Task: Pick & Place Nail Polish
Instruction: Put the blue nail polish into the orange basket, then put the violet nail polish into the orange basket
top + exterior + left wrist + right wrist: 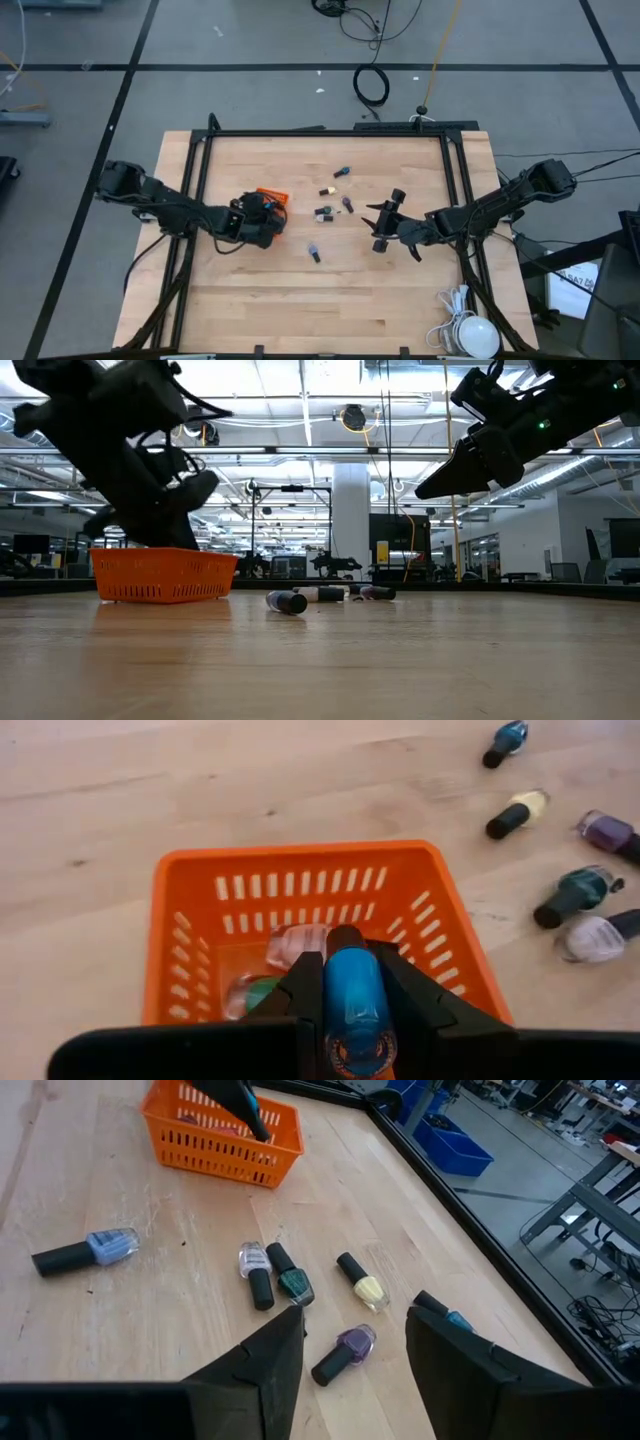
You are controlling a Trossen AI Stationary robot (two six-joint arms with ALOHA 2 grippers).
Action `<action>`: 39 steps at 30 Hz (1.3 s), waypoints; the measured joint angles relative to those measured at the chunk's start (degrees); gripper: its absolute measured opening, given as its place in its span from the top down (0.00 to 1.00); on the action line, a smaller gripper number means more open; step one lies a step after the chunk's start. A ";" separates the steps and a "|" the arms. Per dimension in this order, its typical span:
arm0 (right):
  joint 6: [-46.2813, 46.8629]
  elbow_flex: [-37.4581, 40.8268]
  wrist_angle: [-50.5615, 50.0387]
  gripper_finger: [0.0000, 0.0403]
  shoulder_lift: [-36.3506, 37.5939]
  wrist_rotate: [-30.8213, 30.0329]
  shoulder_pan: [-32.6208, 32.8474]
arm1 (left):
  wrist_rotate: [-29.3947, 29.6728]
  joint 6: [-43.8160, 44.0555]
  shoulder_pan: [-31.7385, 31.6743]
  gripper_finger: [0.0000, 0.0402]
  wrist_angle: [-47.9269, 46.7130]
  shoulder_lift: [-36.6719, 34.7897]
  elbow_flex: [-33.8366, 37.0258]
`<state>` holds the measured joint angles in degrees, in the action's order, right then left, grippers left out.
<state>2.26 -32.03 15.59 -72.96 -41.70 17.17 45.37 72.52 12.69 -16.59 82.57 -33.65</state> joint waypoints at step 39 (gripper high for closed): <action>0.02 0.00 0.44 0.59 0.01 -0.05 0.00 | -8.23 -15.37 -4.05 0.48 36.00 5.29 -0.15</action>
<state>2.28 -32.03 16.03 -72.95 -41.76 17.17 37.14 57.14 8.64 19.41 87.85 -33.80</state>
